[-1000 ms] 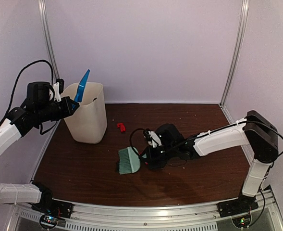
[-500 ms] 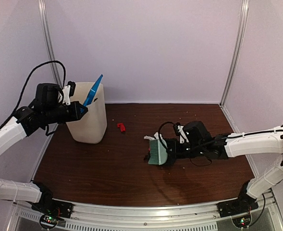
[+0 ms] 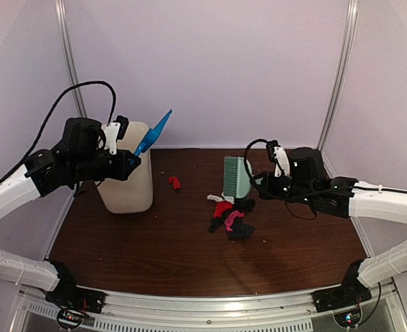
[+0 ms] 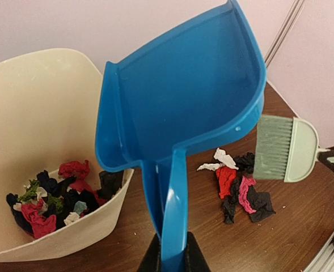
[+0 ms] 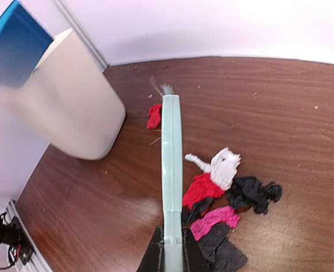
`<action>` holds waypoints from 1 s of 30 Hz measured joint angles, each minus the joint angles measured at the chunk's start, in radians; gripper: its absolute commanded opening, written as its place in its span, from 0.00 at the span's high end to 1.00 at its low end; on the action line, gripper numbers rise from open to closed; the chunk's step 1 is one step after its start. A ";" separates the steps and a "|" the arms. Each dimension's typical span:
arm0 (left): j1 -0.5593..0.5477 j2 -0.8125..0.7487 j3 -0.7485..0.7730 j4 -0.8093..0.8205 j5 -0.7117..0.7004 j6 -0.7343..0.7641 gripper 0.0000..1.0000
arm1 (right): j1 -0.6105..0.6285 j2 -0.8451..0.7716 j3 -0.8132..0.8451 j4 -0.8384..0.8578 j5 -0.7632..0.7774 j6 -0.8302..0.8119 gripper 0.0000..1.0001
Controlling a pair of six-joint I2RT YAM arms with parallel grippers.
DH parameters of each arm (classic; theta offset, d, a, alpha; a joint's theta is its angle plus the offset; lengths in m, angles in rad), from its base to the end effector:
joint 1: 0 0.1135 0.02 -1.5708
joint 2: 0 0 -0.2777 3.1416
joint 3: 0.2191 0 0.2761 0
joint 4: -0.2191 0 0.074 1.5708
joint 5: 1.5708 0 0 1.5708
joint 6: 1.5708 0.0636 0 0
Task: Sweep away the paper scraps from the table
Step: Adjust the trash bin at the corner of the board, then sweep the paper scraps at the center of the board.
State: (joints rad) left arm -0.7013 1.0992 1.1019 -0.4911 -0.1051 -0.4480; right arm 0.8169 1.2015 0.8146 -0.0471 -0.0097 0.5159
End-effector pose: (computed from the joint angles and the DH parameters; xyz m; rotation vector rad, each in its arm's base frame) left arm 0.2216 -0.1784 0.3572 0.2004 2.1018 -0.5963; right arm 0.2164 0.2314 0.2685 -0.3231 2.0869 0.8418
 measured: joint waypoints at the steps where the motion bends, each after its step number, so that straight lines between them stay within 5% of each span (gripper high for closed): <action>1: -0.011 0.004 0.004 -0.001 -0.015 0.003 1.00 | -0.020 0.019 0.024 0.003 0.016 -0.005 1.00; 9: -0.064 0.014 0.008 -0.011 -0.099 0.014 1.00 | -0.134 0.389 0.326 0.064 -0.089 0.023 1.00; 18: -0.067 0.038 0.151 -0.066 -0.101 0.032 1.00 | -0.142 0.668 0.423 0.126 -0.309 0.087 1.00; 30: -0.132 0.143 0.248 -0.062 -0.074 0.061 1.00 | -0.235 0.608 0.216 0.163 -0.330 0.121 1.00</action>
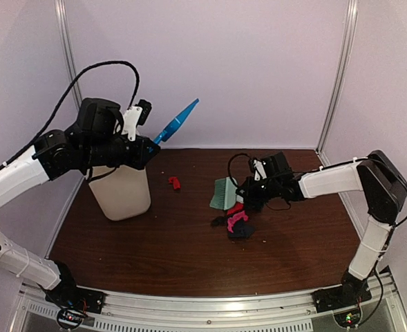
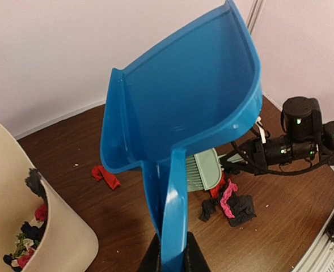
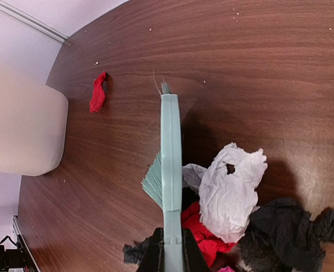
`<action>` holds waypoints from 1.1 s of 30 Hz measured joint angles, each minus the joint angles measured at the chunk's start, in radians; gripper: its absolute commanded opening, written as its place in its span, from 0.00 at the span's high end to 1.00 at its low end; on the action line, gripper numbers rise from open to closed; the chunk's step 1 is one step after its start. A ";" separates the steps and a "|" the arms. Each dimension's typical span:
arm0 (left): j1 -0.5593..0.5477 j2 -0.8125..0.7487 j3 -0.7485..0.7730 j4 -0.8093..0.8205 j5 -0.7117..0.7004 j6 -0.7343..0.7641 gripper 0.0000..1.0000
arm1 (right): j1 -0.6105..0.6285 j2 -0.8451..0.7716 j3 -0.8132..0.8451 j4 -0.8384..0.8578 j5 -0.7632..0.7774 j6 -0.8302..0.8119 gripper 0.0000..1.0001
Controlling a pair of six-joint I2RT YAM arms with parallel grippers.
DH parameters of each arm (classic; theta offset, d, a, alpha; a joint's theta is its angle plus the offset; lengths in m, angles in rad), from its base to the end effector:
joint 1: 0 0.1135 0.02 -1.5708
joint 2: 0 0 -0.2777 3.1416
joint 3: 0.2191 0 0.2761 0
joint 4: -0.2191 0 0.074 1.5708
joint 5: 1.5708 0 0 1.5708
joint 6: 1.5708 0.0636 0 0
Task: Sweep away the paper scraps from the table
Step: Sweep the paper scraps at the center of the board, then sweep the paper scraps into the dustpan.
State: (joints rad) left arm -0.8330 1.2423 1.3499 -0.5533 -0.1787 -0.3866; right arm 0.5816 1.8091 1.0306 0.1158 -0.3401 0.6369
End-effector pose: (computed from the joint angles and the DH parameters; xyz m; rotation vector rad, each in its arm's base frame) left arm 0.2204 -0.2256 0.4061 0.3420 2.0314 -0.5916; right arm 0.3436 0.2513 0.1544 -0.1341 2.3946 1.0040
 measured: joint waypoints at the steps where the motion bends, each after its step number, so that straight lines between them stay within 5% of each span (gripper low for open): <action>1: -0.019 0.019 -0.004 -0.003 0.000 0.002 1.00 | -0.002 -0.028 -0.026 0.002 0.003 -0.001 1.00; 9: -0.154 0.093 -0.022 -0.025 -0.023 0.023 1.00 | 0.000 -0.275 -0.217 -0.053 0.039 -0.010 1.00; 18: -0.284 0.109 -0.184 -0.025 -0.054 0.023 1.00 | -0.001 -0.532 -0.238 -0.094 0.145 -0.095 1.00; 33: -0.458 0.178 -0.299 -0.064 -0.144 -0.003 1.00 | -0.040 -0.430 -0.253 0.062 0.367 -0.433 1.00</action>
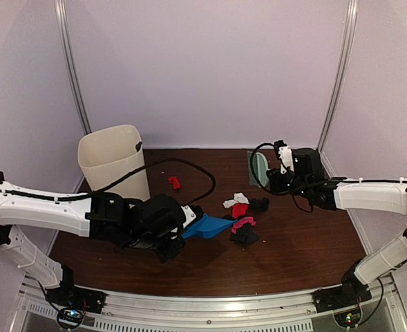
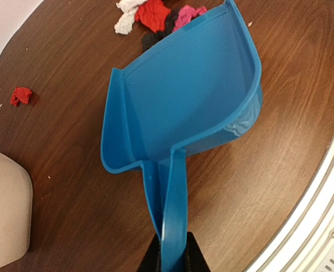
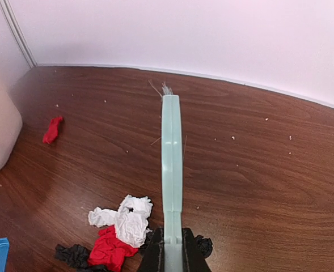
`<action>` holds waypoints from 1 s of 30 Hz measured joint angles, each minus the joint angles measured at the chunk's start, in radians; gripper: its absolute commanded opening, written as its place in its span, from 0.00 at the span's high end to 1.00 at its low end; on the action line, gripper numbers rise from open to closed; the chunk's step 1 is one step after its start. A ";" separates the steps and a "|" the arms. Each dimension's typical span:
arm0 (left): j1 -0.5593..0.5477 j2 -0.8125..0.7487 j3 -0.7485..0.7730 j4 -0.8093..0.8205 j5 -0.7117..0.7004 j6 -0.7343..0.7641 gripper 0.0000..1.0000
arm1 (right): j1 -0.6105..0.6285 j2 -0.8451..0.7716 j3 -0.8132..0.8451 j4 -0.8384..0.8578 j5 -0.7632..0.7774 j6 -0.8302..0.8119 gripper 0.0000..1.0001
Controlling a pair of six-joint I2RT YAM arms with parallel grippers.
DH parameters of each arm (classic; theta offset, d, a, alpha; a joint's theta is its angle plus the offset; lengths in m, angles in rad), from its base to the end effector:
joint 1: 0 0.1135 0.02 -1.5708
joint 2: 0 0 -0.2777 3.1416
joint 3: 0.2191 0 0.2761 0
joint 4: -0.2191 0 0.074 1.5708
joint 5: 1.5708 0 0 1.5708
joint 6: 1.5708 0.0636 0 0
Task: Sweep away the paper scraps from the table
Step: Sweep the paper scraps into the dustpan.
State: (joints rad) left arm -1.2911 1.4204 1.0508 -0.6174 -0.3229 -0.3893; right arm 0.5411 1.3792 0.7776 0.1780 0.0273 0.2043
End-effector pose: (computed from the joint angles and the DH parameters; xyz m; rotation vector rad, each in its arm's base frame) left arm 0.1092 -0.3072 0.2346 0.9809 2.3070 -0.2882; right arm 0.2998 0.1781 0.2265 -0.3214 1.9971 0.4501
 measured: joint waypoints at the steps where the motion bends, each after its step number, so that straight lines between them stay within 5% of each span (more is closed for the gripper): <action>1: -0.011 0.023 -0.001 -0.008 -0.010 -0.002 1.00 | -0.001 0.028 0.002 0.008 -0.002 -0.023 1.00; 10: -0.086 0.181 0.000 -0.075 -0.079 -0.006 1.00 | -0.003 0.206 0.023 0.050 -0.054 -0.154 1.00; 30: -0.129 0.428 0.143 -0.173 -0.274 0.042 1.00 | 0.010 0.280 0.037 0.087 -0.356 -0.276 1.00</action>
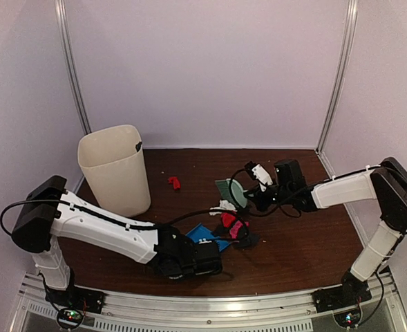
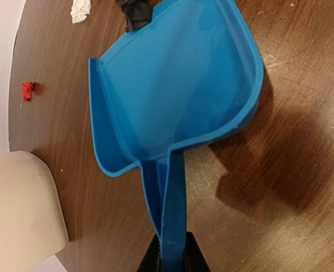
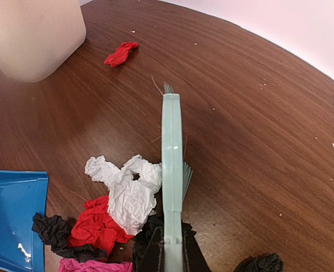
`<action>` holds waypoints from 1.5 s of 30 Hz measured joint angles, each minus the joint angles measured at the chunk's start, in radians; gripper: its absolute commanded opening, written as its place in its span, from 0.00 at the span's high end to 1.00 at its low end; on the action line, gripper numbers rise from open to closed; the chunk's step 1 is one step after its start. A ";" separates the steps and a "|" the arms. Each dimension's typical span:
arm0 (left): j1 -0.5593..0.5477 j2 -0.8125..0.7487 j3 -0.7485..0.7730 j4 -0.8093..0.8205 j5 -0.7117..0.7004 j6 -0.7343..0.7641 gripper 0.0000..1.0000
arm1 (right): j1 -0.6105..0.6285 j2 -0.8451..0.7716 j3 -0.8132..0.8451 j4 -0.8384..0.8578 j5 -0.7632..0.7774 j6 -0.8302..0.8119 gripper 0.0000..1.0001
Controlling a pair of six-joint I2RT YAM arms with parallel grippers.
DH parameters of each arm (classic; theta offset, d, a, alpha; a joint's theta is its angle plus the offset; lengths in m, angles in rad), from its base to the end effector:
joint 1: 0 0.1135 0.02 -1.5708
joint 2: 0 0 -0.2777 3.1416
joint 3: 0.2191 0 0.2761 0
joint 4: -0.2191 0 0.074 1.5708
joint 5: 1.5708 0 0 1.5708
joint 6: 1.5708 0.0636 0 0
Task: Sweep away the paper scraps from the table
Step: Sweep the paper scraps into the dustpan.
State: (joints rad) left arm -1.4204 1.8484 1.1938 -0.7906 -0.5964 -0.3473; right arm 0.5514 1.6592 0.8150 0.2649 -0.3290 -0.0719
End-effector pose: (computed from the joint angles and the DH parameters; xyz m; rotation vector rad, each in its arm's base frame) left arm 0.0896 -0.3529 0.1385 1.2749 2.2410 0.3771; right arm 0.3135 0.2169 0.1551 -0.8521 2.0088 0.6295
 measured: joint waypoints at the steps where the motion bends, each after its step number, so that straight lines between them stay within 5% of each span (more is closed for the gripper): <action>1: 0.000 0.005 0.003 0.000 -0.004 0.005 1.00 | 0.005 0.000 0.000 0.000 -0.011 0.000 1.00; 28: 0.000 0.029 0.037 0.012 -0.028 0.063 1.00 | 0.099 -0.044 -0.126 0.130 -0.341 0.175 1.00; 45: 0.000 0.024 -0.027 0.119 -0.055 0.122 1.00 | 0.111 -0.325 -0.126 -0.107 -0.027 0.216 1.00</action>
State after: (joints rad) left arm -1.4204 1.8721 1.1671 -0.6712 -0.6518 -0.2253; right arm 0.6621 1.3338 0.6888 0.1577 -0.3565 0.1436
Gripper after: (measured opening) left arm 0.096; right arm 0.076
